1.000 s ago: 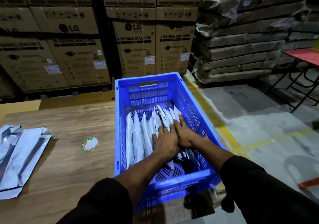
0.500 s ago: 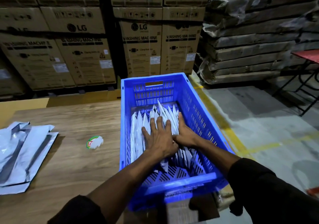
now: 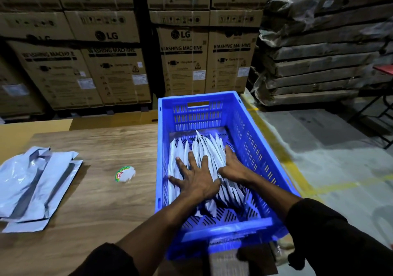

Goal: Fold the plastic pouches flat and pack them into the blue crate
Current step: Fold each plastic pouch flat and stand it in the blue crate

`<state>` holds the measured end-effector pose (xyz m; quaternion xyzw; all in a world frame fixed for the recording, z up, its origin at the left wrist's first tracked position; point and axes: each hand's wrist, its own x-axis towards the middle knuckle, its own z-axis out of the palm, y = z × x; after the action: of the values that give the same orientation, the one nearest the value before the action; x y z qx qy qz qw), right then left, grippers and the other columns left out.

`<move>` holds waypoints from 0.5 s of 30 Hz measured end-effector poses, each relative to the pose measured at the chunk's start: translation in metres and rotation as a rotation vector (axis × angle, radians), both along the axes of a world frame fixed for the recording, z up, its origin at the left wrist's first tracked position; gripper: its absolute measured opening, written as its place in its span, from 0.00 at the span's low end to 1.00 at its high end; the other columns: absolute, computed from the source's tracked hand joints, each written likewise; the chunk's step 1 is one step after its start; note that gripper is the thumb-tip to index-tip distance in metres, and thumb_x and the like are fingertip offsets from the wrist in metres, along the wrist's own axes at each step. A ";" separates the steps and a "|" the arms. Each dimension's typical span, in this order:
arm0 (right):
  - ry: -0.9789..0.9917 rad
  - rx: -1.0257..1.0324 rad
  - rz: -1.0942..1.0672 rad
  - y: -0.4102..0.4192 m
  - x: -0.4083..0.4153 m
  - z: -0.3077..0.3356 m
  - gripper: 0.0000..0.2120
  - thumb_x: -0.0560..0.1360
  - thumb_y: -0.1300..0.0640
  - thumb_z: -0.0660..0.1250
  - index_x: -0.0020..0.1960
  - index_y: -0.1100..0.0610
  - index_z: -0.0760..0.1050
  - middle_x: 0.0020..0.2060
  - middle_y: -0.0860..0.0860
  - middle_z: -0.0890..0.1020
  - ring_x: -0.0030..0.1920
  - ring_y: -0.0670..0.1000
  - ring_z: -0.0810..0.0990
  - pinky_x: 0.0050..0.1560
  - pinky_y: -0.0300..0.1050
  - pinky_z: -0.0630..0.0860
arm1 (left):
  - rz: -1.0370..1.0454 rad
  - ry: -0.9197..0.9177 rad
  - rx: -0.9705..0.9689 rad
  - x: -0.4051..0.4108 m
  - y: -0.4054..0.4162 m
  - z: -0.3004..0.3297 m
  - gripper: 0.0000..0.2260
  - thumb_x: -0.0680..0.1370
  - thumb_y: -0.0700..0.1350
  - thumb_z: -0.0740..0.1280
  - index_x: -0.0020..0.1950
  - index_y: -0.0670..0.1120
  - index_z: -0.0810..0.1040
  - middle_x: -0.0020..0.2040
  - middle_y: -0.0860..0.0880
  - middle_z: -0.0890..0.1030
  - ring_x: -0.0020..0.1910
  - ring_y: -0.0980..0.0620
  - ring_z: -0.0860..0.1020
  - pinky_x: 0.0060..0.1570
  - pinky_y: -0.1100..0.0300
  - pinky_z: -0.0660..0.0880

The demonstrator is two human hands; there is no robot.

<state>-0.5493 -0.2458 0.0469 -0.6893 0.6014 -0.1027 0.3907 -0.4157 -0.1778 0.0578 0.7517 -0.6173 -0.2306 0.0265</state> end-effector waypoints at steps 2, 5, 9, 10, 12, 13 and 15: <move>0.011 0.031 -0.028 0.003 0.002 -0.001 0.44 0.71 0.60 0.64 0.81 0.55 0.44 0.77 0.55 0.51 0.74 0.60 0.63 0.64 0.47 0.70 | -0.015 0.004 0.012 0.000 -0.001 -0.001 0.39 0.79 0.64 0.63 0.82 0.61 0.42 0.80 0.48 0.27 0.77 0.33 0.28 0.64 0.17 0.41; -0.012 0.056 -0.065 0.003 0.005 -0.001 0.42 0.73 0.61 0.63 0.81 0.52 0.46 0.77 0.57 0.52 0.70 0.61 0.70 0.61 0.50 0.75 | -0.062 -0.001 -0.019 0.001 -0.002 -0.002 0.38 0.80 0.59 0.63 0.82 0.62 0.41 0.79 0.49 0.26 0.78 0.35 0.29 0.63 0.16 0.42; -0.097 0.102 -0.080 0.003 0.011 0.001 0.45 0.69 0.57 0.62 0.81 0.52 0.45 0.76 0.59 0.61 0.64 0.59 0.75 0.51 0.44 0.73 | -0.119 -0.025 -0.068 0.003 0.000 -0.003 0.40 0.80 0.47 0.62 0.81 0.64 0.38 0.78 0.52 0.24 0.78 0.36 0.30 0.65 0.17 0.43; -0.112 0.098 -0.076 0.003 0.013 0.001 0.44 0.70 0.58 0.62 0.81 0.53 0.44 0.76 0.59 0.62 0.65 0.57 0.74 0.54 0.44 0.72 | -0.127 -0.050 -0.058 0.003 0.000 -0.004 0.38 0.80 0.47 0.62 0.81 0.64 0.41 0.79 0.52 0.25 0.78 0.35 0.30 0.64 0.17 0.42; -0.130 0.085 -0.065 0.006 0.017 0.003 0.40 0.75 0.62 0.61 0.81 0.56 0.44 0.77 0.58 0.60 0.66 0.54 0.71 0.59 0.44 0.71 | -0.140 -0.126 -0.040 0.006 0.001 -0.004 0.32 0.81 0.50 0.59 0.82 0.60 0.48 0.81 0.50 0.29 0.78 0.34 0.30 0.63 0.17 0.38; -0.125 0.078 -0.056 0.006 0.018 0.003 0.40 0.76 0.63 0.60 0.81 0.56 0.43 0.78 0.57 0.59 0.67 0.54 0.70 0.60 0.44 0.70 | -0.145 -0.166 -0.044 0.008 0.002 -0.005 0.30 0.82 0.53 0.57 0.82 0.59 0.49 0.81 0.50 0.30 0.78 0.33 0.31 0.63 0.17 0.36; -0.091 0.067 -0.042 0.007 0.019 0.002 0.39 0.78 0.62 0.59 0.81 0.56 0.40 0.79 0.57 0.56 0.73 0.56 0.67 0.65 0.45 0.68 | -0.165 -0.231 -0.072 0.012 0.003 -0.005 0.29 0.83 0.59 0.53 0.83 0.57 0.50 0.82 0.48 0.34 0.79 0.33 0.33 0.63 0.19 0.33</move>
<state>-0.5301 -0.2388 0.0489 -0.6577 0.6005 -0.1219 0.4382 -0.4036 -0.1745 0.0530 0.7183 -0.6840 -0.1217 -0.0368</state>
